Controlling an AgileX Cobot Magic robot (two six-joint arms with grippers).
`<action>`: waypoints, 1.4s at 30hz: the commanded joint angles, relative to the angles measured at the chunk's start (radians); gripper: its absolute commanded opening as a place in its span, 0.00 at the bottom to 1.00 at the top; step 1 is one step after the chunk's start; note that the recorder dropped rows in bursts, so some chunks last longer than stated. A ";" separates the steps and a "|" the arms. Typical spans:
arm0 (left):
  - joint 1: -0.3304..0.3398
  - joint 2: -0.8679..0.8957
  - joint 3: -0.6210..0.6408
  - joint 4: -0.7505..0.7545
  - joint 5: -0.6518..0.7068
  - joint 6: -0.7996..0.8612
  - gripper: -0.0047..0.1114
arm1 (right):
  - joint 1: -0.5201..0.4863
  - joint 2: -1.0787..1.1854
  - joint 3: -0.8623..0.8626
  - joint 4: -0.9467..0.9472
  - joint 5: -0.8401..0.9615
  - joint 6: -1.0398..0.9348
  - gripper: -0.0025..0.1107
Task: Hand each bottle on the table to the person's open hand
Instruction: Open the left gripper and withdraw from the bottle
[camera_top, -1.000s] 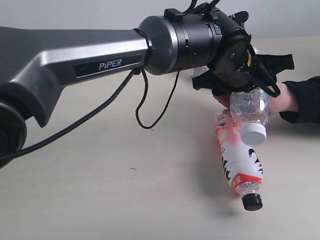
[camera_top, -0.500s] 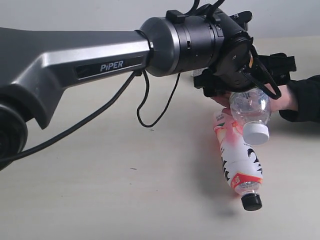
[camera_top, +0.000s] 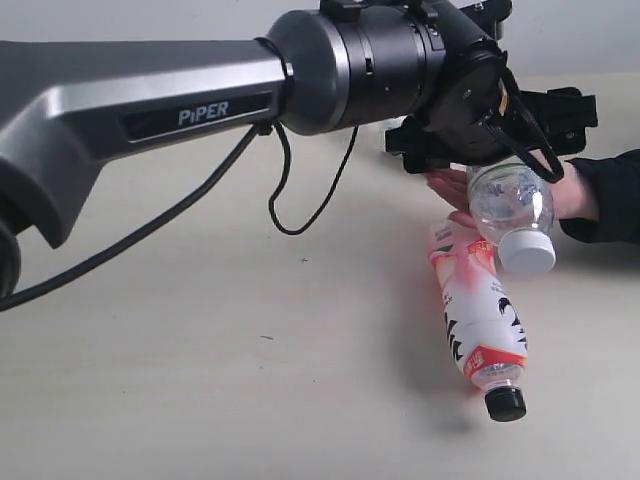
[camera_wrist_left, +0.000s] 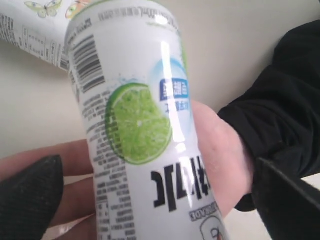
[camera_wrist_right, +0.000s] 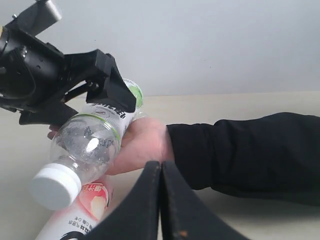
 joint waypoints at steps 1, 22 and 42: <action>0.001 -0.055 -0.005 0.006 0.019 0.023 0.88 | -0.003 -0.006 0.004 -0.003 -0.007 -0.005 0.02; -0.001 -0.256 -0.005 0.006 0.351 0.390 0.07 | -0.003 -0.006 0.004 -0.003 -0.011 -0.005 0.02; -0.017 -0.798 0.876 0.037 -0.306 0.482 0.04 | -0.003 -0.006 0.004 -0.003 -0.009 -0.005 0.02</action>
